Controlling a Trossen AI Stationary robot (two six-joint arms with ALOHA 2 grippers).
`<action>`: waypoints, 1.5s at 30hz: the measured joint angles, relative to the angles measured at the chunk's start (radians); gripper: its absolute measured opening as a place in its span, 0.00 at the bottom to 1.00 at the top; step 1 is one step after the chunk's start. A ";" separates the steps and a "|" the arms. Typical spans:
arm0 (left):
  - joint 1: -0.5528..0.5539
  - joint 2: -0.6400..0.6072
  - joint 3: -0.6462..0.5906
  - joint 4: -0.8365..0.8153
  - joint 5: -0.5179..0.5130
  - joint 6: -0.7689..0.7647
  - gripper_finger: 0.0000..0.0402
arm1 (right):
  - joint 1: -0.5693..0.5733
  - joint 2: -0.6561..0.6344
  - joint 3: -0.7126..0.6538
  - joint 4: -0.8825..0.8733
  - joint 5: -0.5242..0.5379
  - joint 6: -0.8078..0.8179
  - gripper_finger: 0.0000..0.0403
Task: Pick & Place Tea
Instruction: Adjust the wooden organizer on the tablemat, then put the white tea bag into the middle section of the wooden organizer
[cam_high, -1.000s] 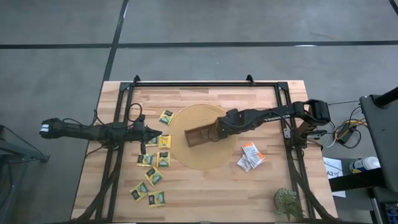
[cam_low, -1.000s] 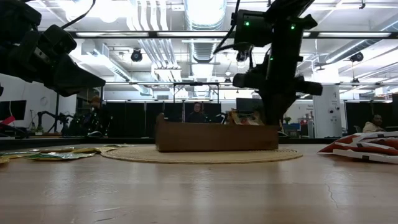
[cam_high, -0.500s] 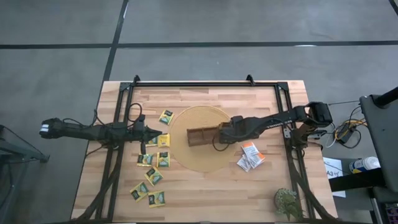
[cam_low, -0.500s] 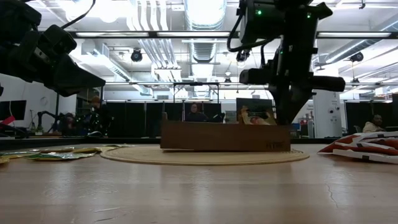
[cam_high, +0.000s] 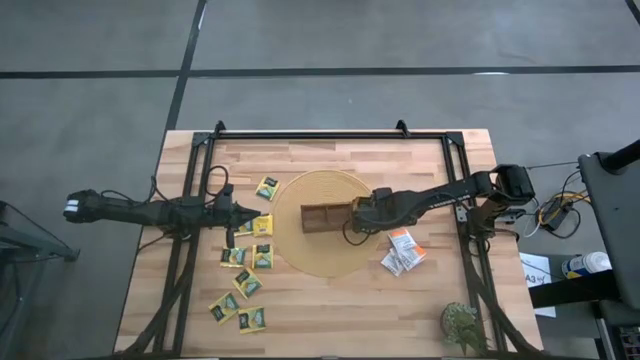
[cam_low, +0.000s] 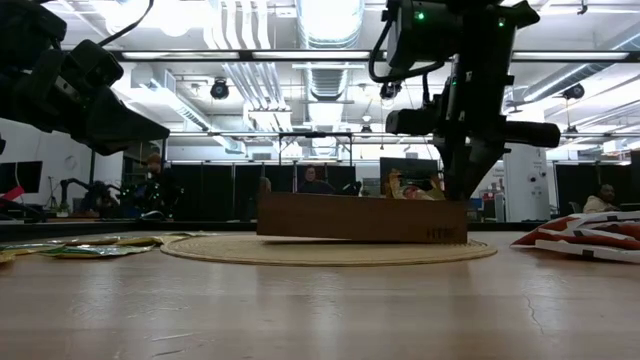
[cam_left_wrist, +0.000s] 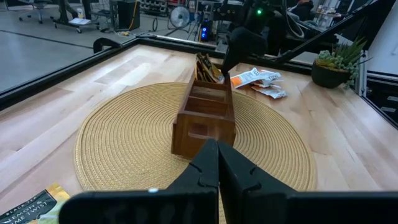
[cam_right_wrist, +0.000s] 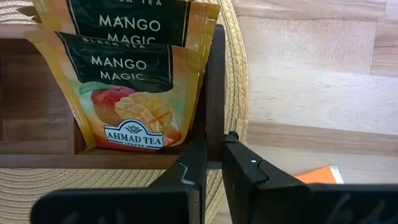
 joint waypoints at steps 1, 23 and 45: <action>0.000 0.000 0.000 0.000 0.000 0.000 0.00 | 0.000 0.000 0.000 0.000 0.001 0.000 0.07; 0.000 0.000 0.000 0.000 0.000 0.000 0.00 | -0.003 0.002 -0.001 0.012 0.056 -0.003 0.19; 0.000 0.000 0.000 0.000 0.000 0.000 0.00 | -0.002 -0.037 0.125 0.027 0.046 -0.363 0.18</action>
